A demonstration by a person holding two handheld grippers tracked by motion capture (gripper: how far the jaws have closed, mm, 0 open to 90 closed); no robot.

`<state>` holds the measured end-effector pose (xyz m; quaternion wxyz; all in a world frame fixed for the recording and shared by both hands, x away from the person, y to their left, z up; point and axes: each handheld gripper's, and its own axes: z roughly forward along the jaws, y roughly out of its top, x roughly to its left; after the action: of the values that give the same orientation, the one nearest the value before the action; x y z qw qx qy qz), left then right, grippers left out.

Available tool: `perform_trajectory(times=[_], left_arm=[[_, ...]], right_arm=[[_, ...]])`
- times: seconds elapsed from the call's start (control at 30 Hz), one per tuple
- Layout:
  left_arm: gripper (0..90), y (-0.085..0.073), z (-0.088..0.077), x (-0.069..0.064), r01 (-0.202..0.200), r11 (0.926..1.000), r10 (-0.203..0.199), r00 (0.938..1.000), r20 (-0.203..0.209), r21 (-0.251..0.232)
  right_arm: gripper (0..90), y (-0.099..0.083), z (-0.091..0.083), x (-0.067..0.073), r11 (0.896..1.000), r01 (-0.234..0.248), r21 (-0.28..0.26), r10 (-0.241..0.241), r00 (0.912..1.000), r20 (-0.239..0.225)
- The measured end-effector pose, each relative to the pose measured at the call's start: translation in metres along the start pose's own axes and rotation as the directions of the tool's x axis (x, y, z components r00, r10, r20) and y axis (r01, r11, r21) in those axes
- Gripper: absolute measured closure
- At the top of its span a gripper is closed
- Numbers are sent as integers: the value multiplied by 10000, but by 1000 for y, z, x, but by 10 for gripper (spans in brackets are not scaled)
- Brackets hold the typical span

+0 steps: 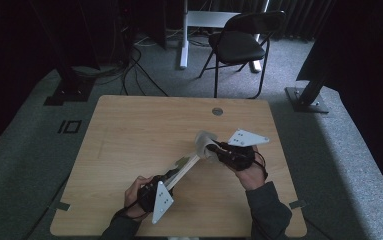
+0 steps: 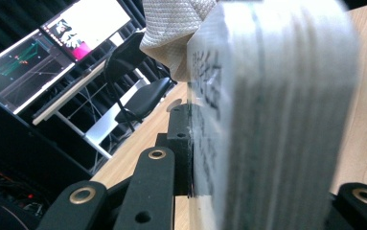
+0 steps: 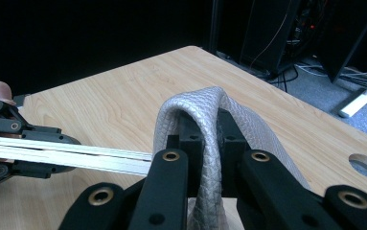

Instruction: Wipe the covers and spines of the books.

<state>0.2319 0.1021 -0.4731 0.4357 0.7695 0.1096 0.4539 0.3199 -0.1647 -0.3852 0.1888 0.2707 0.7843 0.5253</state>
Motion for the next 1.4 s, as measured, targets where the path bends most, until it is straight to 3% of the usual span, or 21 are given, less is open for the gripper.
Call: perform_trajectory(times=[0.93, 1.4], left_arm=[[780, 2, 1, -9, -890, 9958, 897, 9953, -362, 209], [779, 3, 2, -16, -1628, 9859, 1650, 9842, -637, 375]], right_arm=[[849, 6, 2, -1, 9991, 238, 338, -237, 9997, -12], [847, 7, 8, 2, 9972, 358, 658, -346, 9992, -197]])
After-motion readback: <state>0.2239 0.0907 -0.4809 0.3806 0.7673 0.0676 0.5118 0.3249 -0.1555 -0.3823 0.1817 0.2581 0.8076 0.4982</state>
